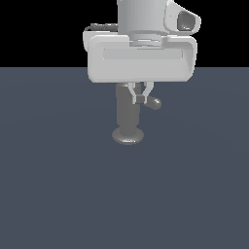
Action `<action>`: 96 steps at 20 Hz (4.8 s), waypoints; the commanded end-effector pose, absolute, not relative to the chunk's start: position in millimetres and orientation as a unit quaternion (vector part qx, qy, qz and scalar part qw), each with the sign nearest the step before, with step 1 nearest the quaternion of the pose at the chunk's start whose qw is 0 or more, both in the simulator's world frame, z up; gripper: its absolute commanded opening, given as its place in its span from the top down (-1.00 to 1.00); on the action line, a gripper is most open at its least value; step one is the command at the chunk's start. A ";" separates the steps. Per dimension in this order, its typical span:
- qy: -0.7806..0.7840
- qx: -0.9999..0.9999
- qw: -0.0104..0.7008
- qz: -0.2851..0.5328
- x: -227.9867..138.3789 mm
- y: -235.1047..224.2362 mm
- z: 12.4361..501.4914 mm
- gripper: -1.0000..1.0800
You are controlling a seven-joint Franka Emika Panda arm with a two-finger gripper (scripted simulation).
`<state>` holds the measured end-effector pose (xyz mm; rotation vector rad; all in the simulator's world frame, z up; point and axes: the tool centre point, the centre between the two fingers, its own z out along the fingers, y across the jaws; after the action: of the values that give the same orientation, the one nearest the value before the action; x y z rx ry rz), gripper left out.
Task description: Turn on the faucet by rotating a designated handle.
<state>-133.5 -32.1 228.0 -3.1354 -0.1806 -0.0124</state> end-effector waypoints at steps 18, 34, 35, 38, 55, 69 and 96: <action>-0.051 -0.999 0.000 0.000 -106.6 -129.3 221.2 1.00; -0.067 -0.998 -0.002 -0.012 -63.7 -144.5 231.7 1.00; -0.067 -0.998 -0.002 -0.011 -61.1 -146.5 231.4 1.00; -0.066 -0.998 -0.002 -0.011 -53.2 -152.4 230.8 1.00; -0.060 -0.998 -0.001 -0.006 -10.5 -184.9 227.0 1.00; -0.055 -0.998 0.000 -0.003 22.1 -210.3 223.9 1.00; -0.061 -0.998 0.001 -0.008 90.9 -203.5 231.0 1.00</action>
<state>84.6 -206.2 234.8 -3.1331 -0.1872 -0.0236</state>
